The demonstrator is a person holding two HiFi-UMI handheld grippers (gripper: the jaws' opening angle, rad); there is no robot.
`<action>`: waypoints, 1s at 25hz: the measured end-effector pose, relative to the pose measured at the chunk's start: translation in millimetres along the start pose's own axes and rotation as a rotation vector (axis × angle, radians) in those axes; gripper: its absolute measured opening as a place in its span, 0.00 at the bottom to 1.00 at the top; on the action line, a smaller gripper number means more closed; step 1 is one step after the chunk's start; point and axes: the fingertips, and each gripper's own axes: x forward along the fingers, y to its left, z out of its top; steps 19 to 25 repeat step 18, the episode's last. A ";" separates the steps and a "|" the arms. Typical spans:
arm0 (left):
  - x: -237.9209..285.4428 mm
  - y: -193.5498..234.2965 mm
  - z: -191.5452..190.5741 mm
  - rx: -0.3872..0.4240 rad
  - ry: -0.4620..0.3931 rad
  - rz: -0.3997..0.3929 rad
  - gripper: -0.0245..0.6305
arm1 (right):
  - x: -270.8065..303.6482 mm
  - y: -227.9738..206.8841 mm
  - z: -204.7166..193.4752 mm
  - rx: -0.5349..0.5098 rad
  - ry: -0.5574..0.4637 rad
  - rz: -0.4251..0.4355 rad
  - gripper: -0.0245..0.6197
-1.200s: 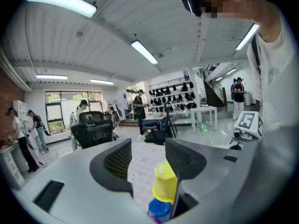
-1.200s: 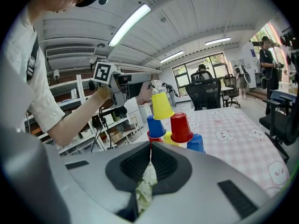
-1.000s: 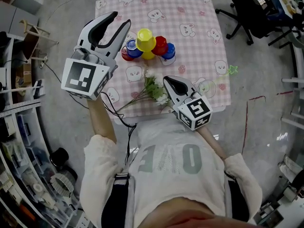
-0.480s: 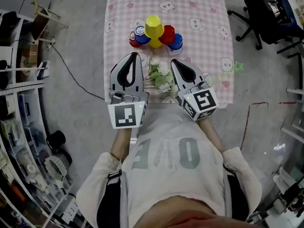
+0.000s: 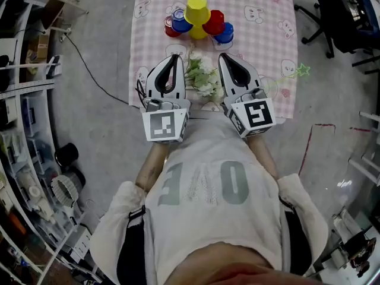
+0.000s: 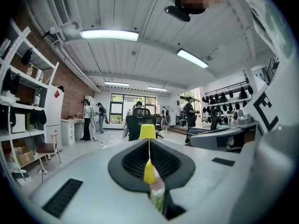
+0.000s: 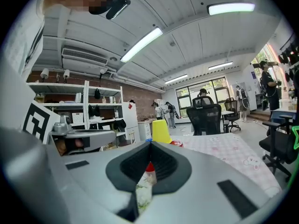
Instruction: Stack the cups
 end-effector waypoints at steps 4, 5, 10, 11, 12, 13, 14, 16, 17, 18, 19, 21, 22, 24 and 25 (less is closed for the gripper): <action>0.4 0.6 0.4 0.002 -0.004 0.003 0.08 | -4.6 -3.7 3.1 -0.005 -0.020 -0.011 0.08; 1.1 0.2 0.2 0.004 -0.005 0.002 0.08 | -5.5 -5.1 3.8 -0.005 -0.024 -0.015 0.08; 3.5 0.6 -1.0 0.001 0.000 -0.003 0.08 | -7.8 -7.9 7.4 -0.007 -0.034 -0.023 0.08; 3.8 1.2 -0.8 -0.002 0.000 -0.003 0.08 | -7.8 -7.8 7.8 -0.007 -0.036 -0.024 0.08; 4.1 1.7 -0.6 -0.003 -0.001 -0.003 0.08 | -7.7 -7.9 8.0 -0.007 -0.037 -0.025 0.08; 4.7 2.0 -0.5 -0.004 -0.001 -0.003 0.08 | -7.5 -8.2 8.0 -0.007 -0.038 -0.025 0.08; 5.4 2.1 -0.5 -0.003 -0.001 -0.003 0.08 | -7.1 -8.7 7.9 -0.006 -0.038 -0.026 0.08; 6.5 2.1 -0.8 -0.004 -0.001 -0.005 0.08 | -6.4 -9.8 7.4 -0.004 -0.037 -0.027 0.08; 6.9 2.1 -1.1 -0.004 0.000 -0.005 0.08 | -6.0 -10.3 7.2 -0.004 -0.036 -0.028 0.08; 7.4 2.1 -1.4 -0.005 0.001 -0.006 0.08 | -5.6 -10.8 7.0 -0.003 -0.035 -0.028 0.08; 7.4 2.1 -1.4 -0.005 0.001 -0.006 0.08 | -5.6 -10.8 7.0 -0.003 -0.035 -0.028 0.08; 7.4 2.1 -1.4 -0.005 0.001 -0.006 0.08 | -5.6 -10.8 7.0 -0.003 -0.035 -0.028 0.08; 7.4 2.1 -1.4 -0.005 0.001 -0.006 0.08 | -5.6 -10.8 7.0 -0.003 -0.035 -0.028 0.08; 7.4 2.1 -1.4 -0.005 0.001 -0.006 0.08 | -5.6 -10.8 7.0 -0.003 -0.035 -0.028 0.08; 7.4 2.1 -1.4 -0.005 0.001 -0.006 0.08 | -5.6 -10.8 7.0 -0.003 -0.035 -0.028 0.08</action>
